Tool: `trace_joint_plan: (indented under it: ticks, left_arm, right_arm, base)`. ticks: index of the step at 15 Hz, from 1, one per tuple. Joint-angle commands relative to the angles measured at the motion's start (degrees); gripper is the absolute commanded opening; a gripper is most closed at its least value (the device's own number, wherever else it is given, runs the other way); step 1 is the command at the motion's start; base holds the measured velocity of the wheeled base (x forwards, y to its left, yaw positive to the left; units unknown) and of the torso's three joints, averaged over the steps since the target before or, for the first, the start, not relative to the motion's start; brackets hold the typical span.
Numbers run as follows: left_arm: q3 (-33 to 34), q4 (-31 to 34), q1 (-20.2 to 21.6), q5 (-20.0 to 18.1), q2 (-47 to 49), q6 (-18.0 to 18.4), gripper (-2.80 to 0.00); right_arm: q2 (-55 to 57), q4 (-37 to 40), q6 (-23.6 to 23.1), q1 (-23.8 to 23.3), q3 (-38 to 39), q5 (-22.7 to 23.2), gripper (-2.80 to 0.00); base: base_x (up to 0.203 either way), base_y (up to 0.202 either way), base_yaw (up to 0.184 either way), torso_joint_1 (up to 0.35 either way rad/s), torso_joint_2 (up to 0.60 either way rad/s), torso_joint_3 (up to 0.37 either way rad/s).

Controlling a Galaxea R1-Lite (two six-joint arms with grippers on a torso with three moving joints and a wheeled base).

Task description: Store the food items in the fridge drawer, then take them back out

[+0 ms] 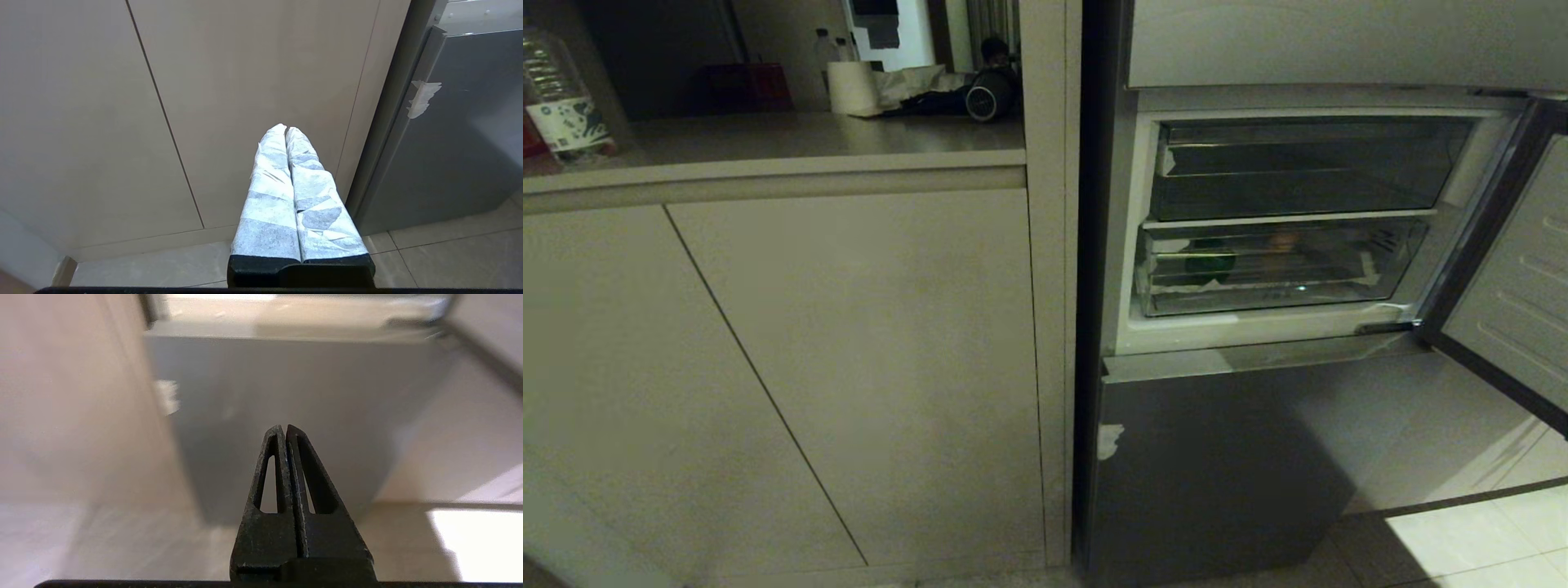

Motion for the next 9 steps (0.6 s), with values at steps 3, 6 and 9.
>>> trace_joint_plan:
  ticks: [3,6,9]
  left_arm:
    - [0.0,0.0,0.0,0.0,0.1,0.0,-2.80]
    - [0.0,0.0,0.0,0.0,0.1,0.0,-2.80]
    - [0.0,0.0,0.0,0.0,0.1,0.0,-2.80]
  right_arm:
    - [37.5,-8.6,2.6,0.1,-9.1,3.9,-2.80]
    - [60.3,-25.3,3.4,1.6,-14.1,4.9,-2.80]
    - [76.7,-37.7,3.8,5.8,-23.1,3.9,-2.80]
  base:
    - [0.000,0.000,0.000,0.000,0.00,0.000]
    - [0.000,0.000,0.000,0.000,0.00,0.000]
    - [0.000,0.000,0.000,0.000,0.00,0.000]
